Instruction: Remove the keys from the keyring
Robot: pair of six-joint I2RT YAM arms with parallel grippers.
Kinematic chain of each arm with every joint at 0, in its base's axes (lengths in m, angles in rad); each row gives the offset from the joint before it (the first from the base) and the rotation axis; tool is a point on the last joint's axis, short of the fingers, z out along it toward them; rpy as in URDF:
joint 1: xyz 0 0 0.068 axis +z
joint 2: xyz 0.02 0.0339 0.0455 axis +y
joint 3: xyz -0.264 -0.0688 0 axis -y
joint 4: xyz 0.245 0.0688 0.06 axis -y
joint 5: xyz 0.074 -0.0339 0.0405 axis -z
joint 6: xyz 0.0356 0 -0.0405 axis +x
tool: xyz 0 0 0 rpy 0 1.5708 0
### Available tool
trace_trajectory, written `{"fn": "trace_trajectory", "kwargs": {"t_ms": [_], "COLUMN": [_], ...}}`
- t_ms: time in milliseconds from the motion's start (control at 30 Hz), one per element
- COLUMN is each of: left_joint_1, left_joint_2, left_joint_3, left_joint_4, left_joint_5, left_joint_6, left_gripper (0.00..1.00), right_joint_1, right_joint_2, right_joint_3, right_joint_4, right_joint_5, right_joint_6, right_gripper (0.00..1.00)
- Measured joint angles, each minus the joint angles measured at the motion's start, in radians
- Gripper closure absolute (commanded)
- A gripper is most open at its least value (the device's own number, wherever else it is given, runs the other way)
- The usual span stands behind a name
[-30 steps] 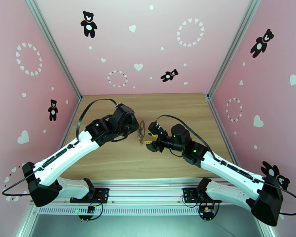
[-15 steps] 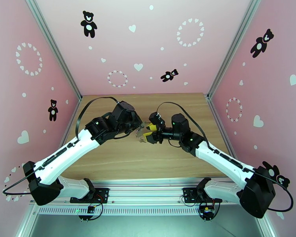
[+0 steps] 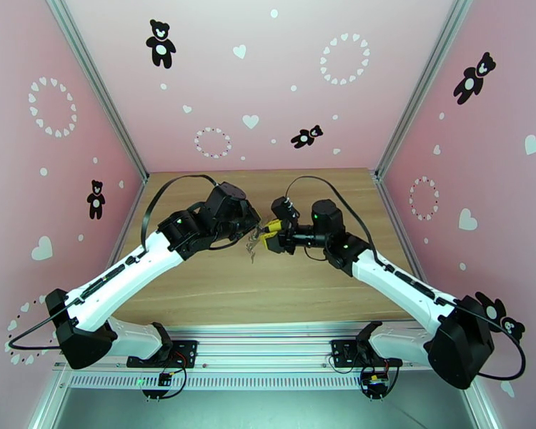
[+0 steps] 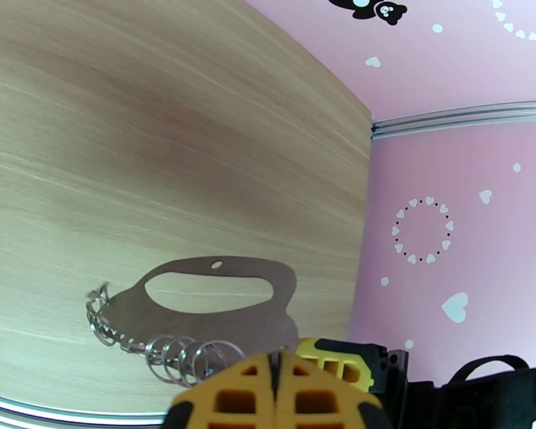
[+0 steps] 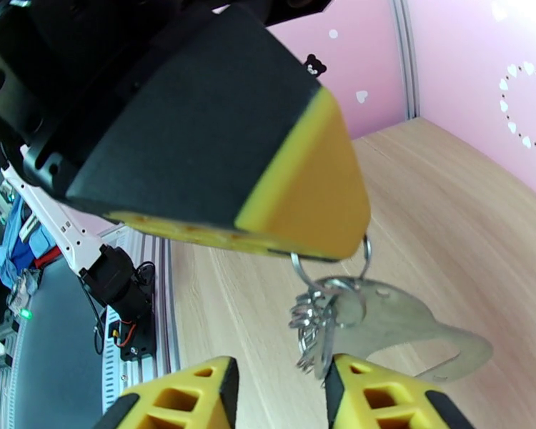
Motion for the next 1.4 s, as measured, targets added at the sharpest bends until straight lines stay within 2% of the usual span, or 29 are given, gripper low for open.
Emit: {"fn": "trace_trajectory", "kwargs": {"t_ms": [67,267,467,867,1200,1400], "left_joint_1": [0.000,0.000,-0.002,-0.008,-0.009,-0.009], "left_joint_2": [0.000,0.000,0.000,0.000,0.000,0.000], "left_joint_3": [0.000,0.000,0.000,0.000,0.000,0.000], "left_joint_4": [0.000,0.001,0.001,0.001,0.002,0.005], "left_joint_5": [0.000,0.000,0.000,-0.001,-0.006,-0.009], "left_joint_6": [-0.001,-0.001,-0.008,-0.027,-0.035,-0.046], "left_gripper": [1.00,1.00,1.00,1.00,1.00,1.00], "right_joint_1": [-0.001,-0.004,-0.008,-0.008,-0.004,0.008], "right_joint_2": [0.006,0.028,0.029,0.029,0.029,0.029], "right_joint_3": [0.005,0.028,0.039,0.042,0.039,0.038], "right_joint_4": [0.000,-0.008,-0.021,-0.029,-0.019,-0.003], "right_joint_5": [-0.007,-0.031,-0.031,0.048,0.047,0.055], "right_joint_6": [0.000,-0.001,-0.008,-0.009,0.026,0.039], "right_gripper": [0.74,0.79,0.80,0.79,0.87,0.96]}}
